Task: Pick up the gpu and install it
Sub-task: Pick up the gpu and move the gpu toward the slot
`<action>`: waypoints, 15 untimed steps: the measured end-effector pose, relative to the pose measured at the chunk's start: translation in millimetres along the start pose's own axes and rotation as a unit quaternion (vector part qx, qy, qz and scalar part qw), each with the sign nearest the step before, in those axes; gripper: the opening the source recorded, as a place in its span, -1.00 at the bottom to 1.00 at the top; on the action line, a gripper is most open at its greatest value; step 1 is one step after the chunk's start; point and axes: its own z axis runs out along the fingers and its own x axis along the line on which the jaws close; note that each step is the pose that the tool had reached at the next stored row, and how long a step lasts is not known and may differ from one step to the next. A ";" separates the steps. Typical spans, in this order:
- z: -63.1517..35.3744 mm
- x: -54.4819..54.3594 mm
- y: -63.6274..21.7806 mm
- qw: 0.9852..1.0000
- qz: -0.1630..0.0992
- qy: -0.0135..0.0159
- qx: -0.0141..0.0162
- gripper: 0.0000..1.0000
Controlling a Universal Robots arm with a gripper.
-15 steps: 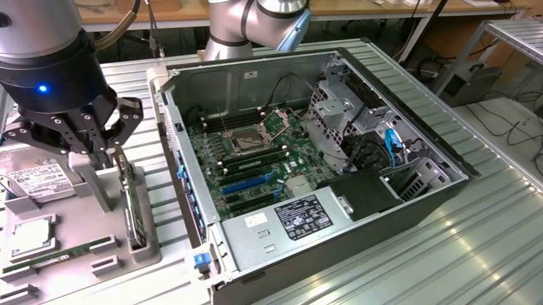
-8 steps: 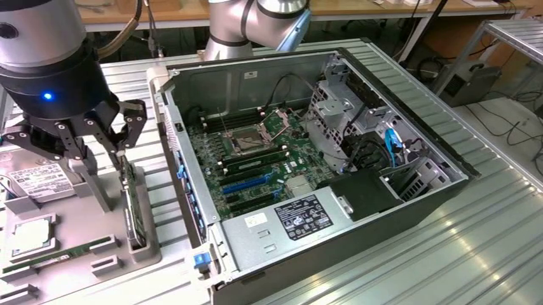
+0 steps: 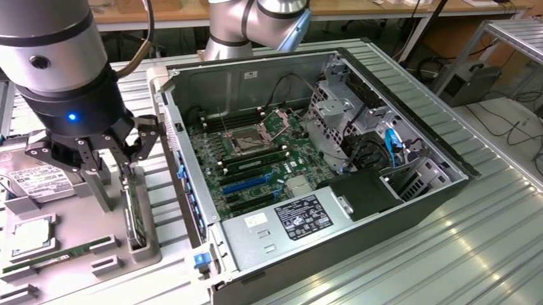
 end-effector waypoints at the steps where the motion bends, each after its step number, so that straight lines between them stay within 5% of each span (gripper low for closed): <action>1: 4.4 -0.1 -3.0 1.000 0.000 0.000 0.000 -0.28; 15: 34.6 2.3 -7.0 1.000 -0.010 0.000 0.000 -0.28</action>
